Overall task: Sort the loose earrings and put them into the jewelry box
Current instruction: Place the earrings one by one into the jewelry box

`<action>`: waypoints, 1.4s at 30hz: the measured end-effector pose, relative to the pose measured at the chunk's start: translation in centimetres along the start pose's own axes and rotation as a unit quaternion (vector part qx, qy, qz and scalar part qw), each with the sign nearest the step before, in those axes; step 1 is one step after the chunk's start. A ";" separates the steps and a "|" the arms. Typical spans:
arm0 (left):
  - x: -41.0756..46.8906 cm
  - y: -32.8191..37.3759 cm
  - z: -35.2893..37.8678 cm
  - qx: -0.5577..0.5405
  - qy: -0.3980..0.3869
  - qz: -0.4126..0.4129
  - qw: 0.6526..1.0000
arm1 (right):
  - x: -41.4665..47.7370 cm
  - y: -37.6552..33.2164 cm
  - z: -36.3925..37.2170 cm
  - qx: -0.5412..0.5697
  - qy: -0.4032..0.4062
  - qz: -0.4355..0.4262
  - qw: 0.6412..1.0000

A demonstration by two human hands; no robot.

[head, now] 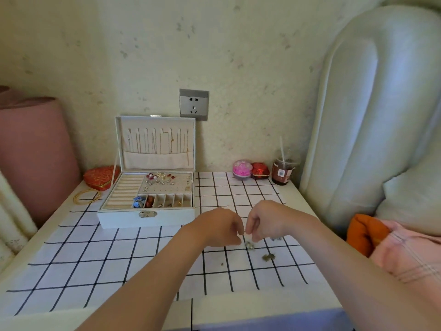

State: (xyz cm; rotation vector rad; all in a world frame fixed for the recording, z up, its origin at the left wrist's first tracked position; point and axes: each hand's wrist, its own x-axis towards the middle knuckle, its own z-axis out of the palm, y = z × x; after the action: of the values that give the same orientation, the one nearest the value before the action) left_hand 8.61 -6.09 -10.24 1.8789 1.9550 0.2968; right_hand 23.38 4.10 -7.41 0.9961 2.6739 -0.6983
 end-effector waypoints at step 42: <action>-5.9 -11.6 -5.5 -0.192 0.303 -0.089 0.929 | 8.8 -9.7 1.0 0.196 0.184 -0.114 0.956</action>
State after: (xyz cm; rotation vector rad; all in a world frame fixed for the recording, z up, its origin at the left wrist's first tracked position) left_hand -4.19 -12.02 -9.41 1.4413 2.2053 1.2293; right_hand 10.37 2.16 -7.85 0.9933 3.0808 -1.2416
